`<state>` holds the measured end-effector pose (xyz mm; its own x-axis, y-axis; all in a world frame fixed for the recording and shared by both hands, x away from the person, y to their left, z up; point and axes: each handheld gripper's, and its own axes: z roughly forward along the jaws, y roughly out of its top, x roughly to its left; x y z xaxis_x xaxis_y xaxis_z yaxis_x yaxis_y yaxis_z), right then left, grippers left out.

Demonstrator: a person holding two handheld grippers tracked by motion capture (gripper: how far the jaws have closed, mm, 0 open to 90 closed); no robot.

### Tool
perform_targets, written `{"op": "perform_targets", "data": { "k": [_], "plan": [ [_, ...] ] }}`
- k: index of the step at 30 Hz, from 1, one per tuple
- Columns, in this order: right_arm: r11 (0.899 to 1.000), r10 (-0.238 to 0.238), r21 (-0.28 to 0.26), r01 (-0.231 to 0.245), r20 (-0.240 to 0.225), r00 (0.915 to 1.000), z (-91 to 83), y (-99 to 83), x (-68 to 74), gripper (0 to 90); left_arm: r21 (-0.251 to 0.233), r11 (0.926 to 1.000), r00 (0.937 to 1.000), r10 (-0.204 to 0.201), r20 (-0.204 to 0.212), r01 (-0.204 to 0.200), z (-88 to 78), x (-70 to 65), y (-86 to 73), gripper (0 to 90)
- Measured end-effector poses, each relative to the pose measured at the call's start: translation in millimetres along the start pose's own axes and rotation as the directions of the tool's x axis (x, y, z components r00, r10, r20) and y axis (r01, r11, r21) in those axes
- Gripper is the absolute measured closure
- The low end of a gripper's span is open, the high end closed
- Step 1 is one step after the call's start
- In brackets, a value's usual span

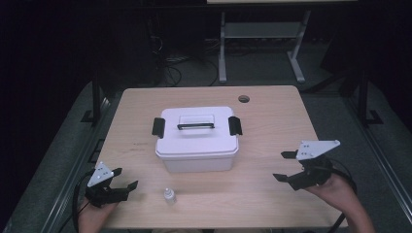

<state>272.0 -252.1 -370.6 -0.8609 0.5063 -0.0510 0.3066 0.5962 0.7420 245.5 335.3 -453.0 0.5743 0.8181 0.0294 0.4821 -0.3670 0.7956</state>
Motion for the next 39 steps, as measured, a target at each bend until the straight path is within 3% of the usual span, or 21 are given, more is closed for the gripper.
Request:
{"op": "perform_targets", "data": {
  "k": [6, 11, 26, 39],
  "plan": [
    [0.997, -0.058, 0.041, 0.059, -0.030, 0.9979, 6.7, 30.3, -7.0, 23.4, -0.001, 1.0000, 1.0000, 0.001, 0.002, -0.001, 0.0, -1.1, 0.0, 20.0],
    [0.989, -0.116, 0.085, 0.121, -0.065, 0.9911, 14.1, 61.9, -12.5, 25.0, -0.006, 1.0000, 1.0000, 0.006, 0.003, -0.006, -0.3, -0.3, 0.2, 20.0],
    [0.979, -0.159, 0.111, 0.172, -0.122, 0.9798, 22.6, 108.6, -26.4, 25.4, -0.007, 1.0000, 1.0000, -0.002, 0.008, 0.002, 0.2, 0.9, 0.5, 20.0],
    [0.959, -0.232, 0.127, 0.254, -0.162, 0.9590, 44.1, 163.5, -26.8, 28.5, -0.015, 0.9999, 1.0000, -0.008, 0.005, 0.008, 1.1, 2.4, 0.2, 20.0]
  ]
}}
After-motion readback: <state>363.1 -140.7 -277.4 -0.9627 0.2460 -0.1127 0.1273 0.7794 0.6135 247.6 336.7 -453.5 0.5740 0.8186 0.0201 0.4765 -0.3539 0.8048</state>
